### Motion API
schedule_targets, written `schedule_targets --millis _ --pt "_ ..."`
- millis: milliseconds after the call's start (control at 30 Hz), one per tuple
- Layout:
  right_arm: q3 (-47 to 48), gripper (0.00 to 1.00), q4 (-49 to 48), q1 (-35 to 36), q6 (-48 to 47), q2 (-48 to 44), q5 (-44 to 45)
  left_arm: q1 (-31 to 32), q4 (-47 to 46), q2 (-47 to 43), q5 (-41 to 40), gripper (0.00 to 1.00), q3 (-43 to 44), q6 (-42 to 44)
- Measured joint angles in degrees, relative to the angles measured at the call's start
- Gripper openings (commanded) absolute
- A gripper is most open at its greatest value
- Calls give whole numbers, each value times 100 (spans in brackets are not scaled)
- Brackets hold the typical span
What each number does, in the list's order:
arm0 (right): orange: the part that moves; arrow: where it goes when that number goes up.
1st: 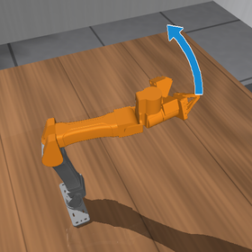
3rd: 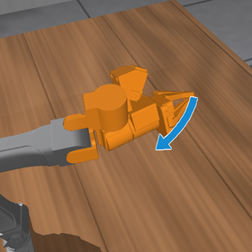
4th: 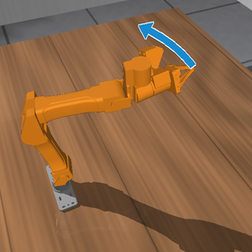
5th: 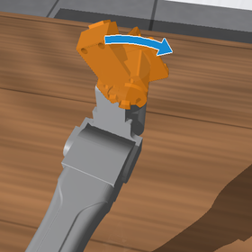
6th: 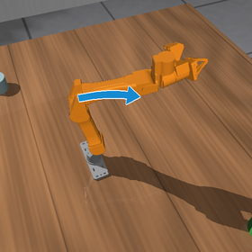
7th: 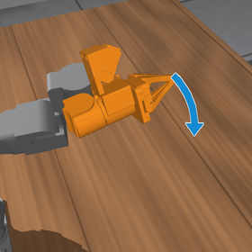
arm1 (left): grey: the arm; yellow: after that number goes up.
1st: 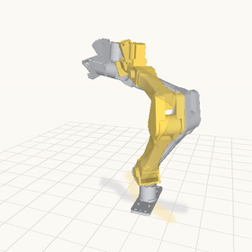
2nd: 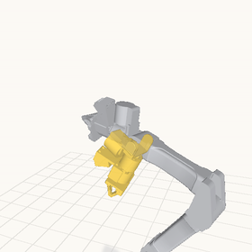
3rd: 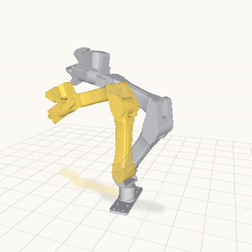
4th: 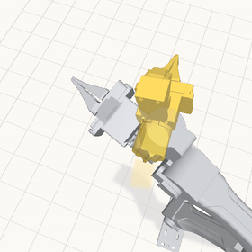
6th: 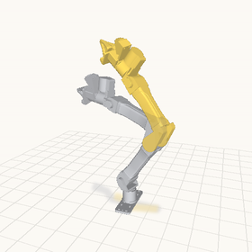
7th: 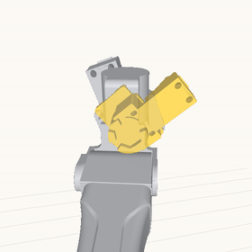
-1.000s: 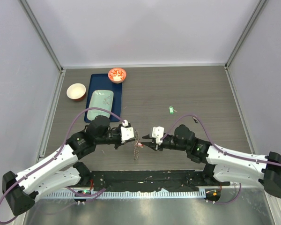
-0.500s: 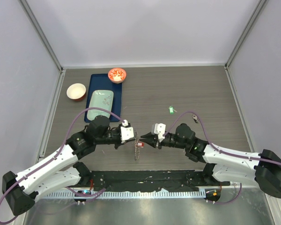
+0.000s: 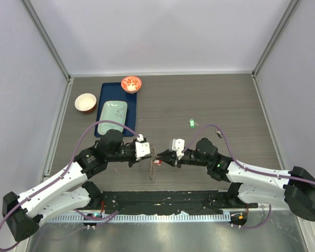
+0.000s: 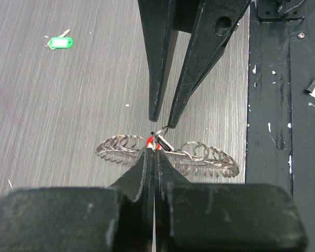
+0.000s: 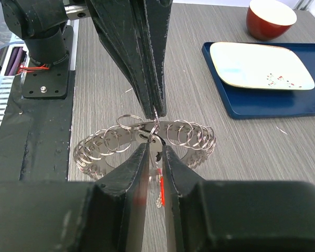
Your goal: Put the keys on the keyring
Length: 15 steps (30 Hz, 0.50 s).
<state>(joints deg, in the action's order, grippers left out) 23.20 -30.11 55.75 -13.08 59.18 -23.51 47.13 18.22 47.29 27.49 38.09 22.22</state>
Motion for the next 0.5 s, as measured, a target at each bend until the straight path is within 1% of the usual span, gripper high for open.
schedule_targets --millis 333,400,500 --pt "0 22 116 0 87 7 -20 0 -31 0 -2 0 0 -74" --pt "0 20 101 0 116 22 -15 0 -48 0 -2 0 0 -79" --pt "0 18 52 0 138 76 0 0 -55 0 -2 0 0 -79"
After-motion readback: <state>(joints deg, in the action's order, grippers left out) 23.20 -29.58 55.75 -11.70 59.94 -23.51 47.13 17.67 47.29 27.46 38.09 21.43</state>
